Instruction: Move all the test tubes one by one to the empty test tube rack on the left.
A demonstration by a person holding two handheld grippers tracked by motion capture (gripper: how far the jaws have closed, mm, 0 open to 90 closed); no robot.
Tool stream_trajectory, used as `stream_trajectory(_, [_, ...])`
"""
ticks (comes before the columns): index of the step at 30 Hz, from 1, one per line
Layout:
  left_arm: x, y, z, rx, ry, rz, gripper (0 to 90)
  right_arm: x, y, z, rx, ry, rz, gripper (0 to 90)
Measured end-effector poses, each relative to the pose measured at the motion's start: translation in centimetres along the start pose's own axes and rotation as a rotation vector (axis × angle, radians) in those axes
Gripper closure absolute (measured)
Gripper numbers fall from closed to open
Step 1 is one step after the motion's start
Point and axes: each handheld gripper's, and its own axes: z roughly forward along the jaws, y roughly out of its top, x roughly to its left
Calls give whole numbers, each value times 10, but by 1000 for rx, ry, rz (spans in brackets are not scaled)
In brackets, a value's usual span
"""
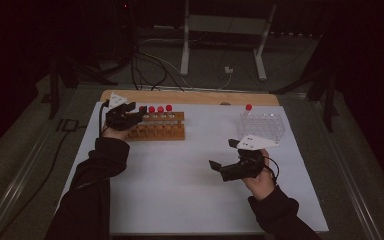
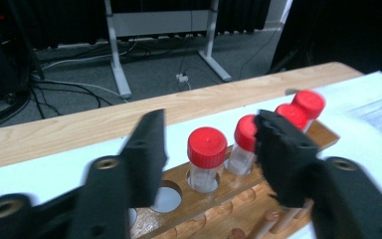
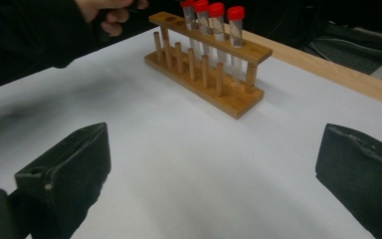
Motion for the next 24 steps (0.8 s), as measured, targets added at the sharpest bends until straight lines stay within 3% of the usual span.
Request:
stream_trajectory(8, [-7, 3, -31, -6, -111, 23, 229, -11, 1, -7, -24, -47, 3, 6])
stream_trajectory(12, [-15, 4, -48, -16, -178, 26, 116, -22, 3, -11, -43, -72, 19, 6])
stream_trajectory(15, [-24, 2, -58, 2, -230, 53, 28, -31, 6, -13, -56, -96, 10, 6])
stream_trajectory(19, [-38, -6, -69, 14, -283, 89, 12, -44, 9, -15, -81, -127, 4, 6])
stream_trajectory(24, [-52, -19, -78, 24, -358, 105, 12, -62, 12, -15, -88, -172, 3, 6])
